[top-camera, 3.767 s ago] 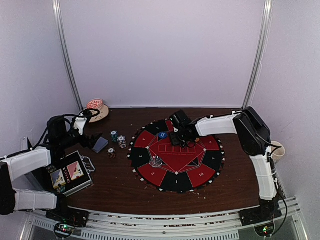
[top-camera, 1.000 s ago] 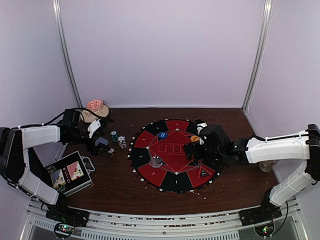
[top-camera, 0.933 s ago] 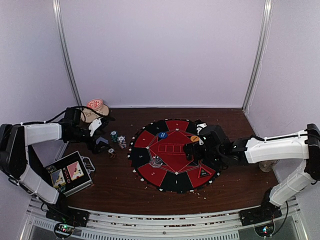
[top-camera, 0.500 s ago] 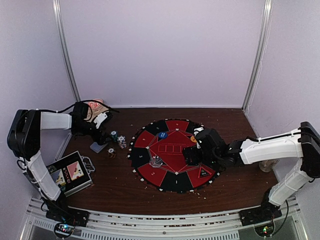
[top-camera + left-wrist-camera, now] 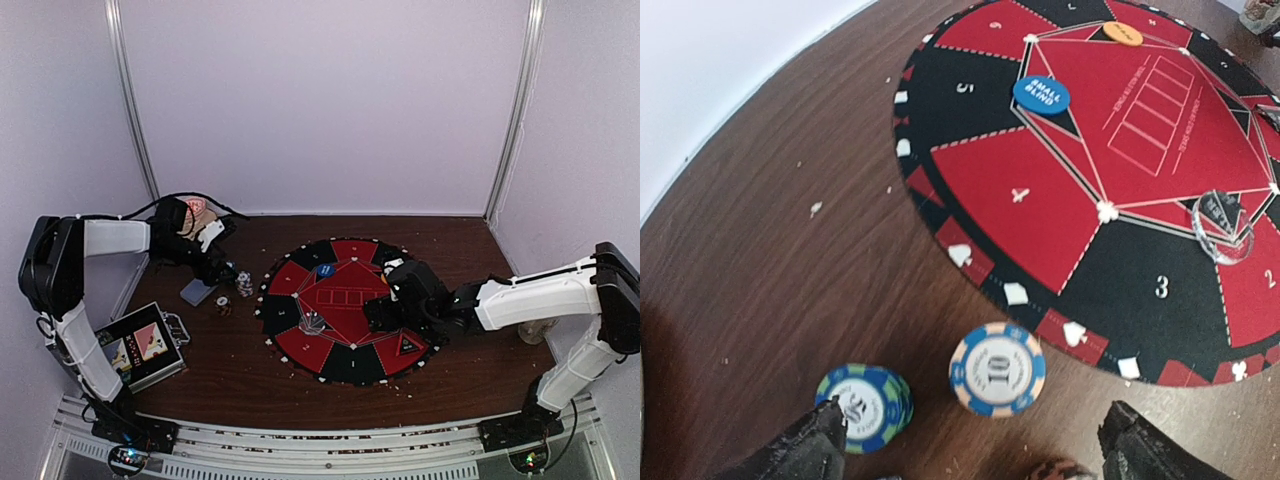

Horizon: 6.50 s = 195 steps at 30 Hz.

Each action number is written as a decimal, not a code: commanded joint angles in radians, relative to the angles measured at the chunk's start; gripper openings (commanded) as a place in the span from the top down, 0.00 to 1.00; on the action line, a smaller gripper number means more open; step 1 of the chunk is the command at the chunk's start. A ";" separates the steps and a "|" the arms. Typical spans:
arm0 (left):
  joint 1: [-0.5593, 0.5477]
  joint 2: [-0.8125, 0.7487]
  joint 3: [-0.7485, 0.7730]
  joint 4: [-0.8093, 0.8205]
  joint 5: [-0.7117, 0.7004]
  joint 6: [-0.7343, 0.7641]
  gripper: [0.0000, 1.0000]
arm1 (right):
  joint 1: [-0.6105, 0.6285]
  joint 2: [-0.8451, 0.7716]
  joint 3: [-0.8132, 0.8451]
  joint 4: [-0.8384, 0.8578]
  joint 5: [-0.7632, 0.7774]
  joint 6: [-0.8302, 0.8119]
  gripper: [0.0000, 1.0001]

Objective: Distribute texas hold em gaming equipment
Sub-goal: Pick up the pile of poker chips from the pile of poker chips, then place the poker chips pile at the small blind area.

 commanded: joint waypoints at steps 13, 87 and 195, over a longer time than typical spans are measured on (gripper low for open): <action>-0.103 0.041 0.050 -0.027 -0.027 0.002 0.17 | 0.016 0.006 0.028 -0.008 0.031 -0.017 0.00; -0.125 0.128 0.065 0.026 -0.212 -0.052 0.51 | 0.040 0.086 0.067 -0.025 0.043 -0.030 0.00; -0.283 0.589 0.664 -0.104 -0.325 -0.286 0.69 | 0.030 0.064 0.042 -0.014 0.208 -0.026 0.00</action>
